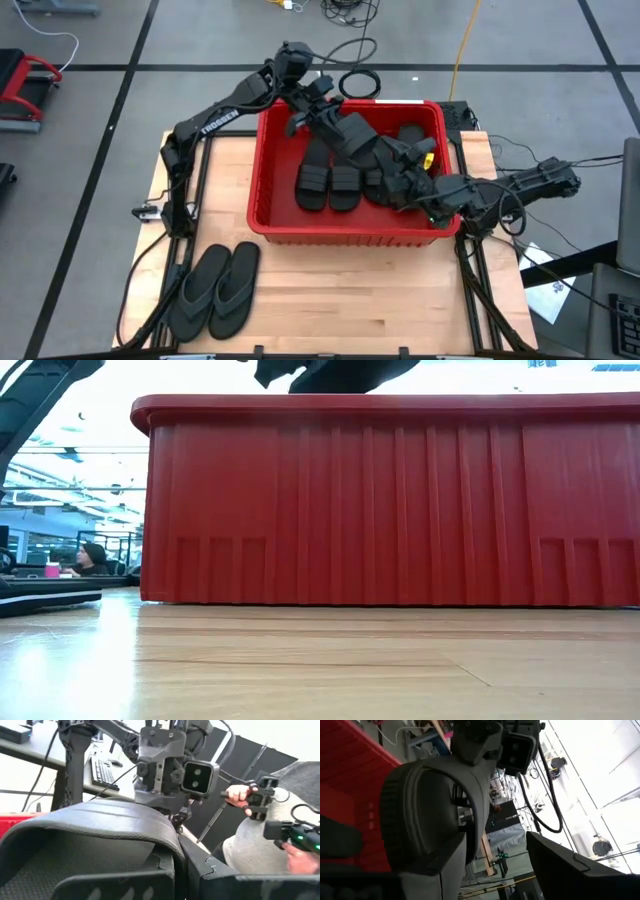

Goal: Pick and place slides into bin
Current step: Put the black slide into the red bin

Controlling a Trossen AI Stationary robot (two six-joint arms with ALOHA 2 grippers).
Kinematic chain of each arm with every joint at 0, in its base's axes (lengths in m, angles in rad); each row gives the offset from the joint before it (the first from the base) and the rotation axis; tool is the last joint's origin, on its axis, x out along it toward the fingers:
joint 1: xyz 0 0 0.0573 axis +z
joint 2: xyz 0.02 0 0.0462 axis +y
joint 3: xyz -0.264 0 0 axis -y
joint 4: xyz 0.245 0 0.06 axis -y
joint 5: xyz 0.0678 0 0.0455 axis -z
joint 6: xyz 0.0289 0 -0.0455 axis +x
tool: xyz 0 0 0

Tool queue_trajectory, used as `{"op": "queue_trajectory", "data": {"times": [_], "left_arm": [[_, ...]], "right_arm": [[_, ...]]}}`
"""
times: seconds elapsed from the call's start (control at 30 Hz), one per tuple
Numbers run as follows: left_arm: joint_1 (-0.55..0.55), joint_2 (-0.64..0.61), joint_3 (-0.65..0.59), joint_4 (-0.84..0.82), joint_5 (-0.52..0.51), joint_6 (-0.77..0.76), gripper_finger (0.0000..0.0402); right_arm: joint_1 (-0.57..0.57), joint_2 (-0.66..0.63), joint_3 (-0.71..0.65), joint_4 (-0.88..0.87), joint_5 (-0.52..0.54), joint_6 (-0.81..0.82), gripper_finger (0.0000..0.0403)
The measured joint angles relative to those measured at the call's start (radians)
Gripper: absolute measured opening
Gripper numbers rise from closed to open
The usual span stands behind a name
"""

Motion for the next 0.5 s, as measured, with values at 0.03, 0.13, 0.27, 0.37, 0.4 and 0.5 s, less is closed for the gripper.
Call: {"op": "queue_trajectory", "data": {"times": [0.03,0.13,0.27,0.37,0.4,0.5], "left_arm": [[0.001,0.0,0.0,0.011,0.009,-0.013,0.0],[-0.009,0.0,0.0,0.03,0.024,-0.026,0.0],[-0.038,0.0,0.0,0.055,0.033,-0.042,0.0],[-0.052,0.002,0.0,0.061,0.028,-0.051,0.0],[-0.055,0.002,0.0,0.061,0.028,-0.051,0.0],[-0.065,0.002,0.0,0.058,0.025,-0.057,0.0]], "right_arm": [[0.0,0.0,0.0,0.0,-0.002,0.0,0.0201],[-0.004,0.0,0.0,-0.012,-0.043,-0.008,0.0201],[-0.028,0.005,0.0,-0.04,-0.098,-0.006,0.0201],[-0.042,0.008,0.0,-0.06,-0.112,0.005,0.0201],[-0.049,0.012,0.0,-0.06,-0.119,0.009,0.0201],[-0.064,0.02,0.0,-0.051,-0.139,0.013,0.0201]]}}
